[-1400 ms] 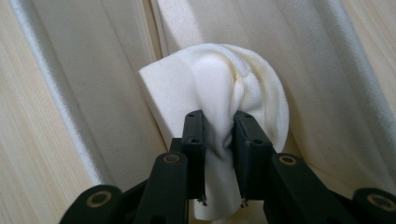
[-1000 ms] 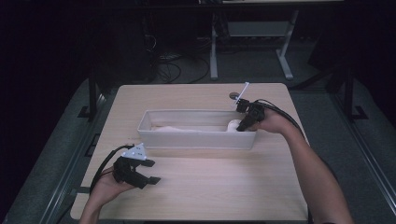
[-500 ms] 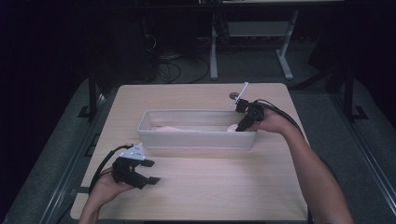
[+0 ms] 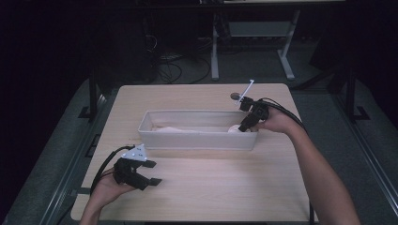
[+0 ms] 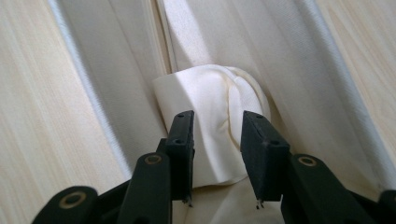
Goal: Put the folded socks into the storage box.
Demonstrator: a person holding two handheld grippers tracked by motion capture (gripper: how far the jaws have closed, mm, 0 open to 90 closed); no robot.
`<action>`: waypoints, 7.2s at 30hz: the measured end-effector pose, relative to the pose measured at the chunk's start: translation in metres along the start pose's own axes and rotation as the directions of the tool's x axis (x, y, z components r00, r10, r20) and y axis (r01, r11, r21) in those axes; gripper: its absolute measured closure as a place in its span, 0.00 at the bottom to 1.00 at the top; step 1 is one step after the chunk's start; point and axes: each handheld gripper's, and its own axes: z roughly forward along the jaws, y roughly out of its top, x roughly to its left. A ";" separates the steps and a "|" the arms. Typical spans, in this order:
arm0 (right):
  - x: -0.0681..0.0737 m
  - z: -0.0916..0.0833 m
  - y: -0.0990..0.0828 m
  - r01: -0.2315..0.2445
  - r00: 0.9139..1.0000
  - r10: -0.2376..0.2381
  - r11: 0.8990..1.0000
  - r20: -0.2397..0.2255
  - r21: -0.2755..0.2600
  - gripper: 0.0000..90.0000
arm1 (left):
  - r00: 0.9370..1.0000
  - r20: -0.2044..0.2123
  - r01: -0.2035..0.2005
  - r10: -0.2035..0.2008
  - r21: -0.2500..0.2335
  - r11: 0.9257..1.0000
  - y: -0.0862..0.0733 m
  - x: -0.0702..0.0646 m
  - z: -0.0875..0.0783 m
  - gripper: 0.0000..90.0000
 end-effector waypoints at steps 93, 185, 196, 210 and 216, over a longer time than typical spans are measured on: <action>0.033 -0.083 -0.048 -0.037 0.995 0.046 0.994 0.091 -0.102 0.59 | 1.000 -0.024 0.014 -0.015 -0.021 1.000 -0.005 0.000 -0.012 0.31; 0.064 -0.005 -0.149 -0.141 0.990 0.137 0.976 -0.031 -0.167 0.44 | 0.998 -0.029 0.052 -0.052 0.010 0.999 -0.014 0.005 -0.006 0.30; 0.072 0.001 -0.159 -0.147 0.989 0.142 0.973 -0.041 -0.180 0.44 | 0.998 -0.034 0.057 -0.056 0.004 0.998 -0.015 0.006 -0.006 0.30; 0.085 0.007 -0.168 -0.148 0.989 0.139 0.968 -0.057 -0.202 0.43 | 0.998 -0.036 0.060 -0.060 0.007 0.998 -0.017 0.007 -0.006 0.29; 0.089 0.010 -0.174 -0.151 0.988 0.142 0.967 -0.057 -0.206 0.43 | 0.998 -0.038 0.057 -0.056 0.009 0.998 -0.017 0.007 -0.006 0.29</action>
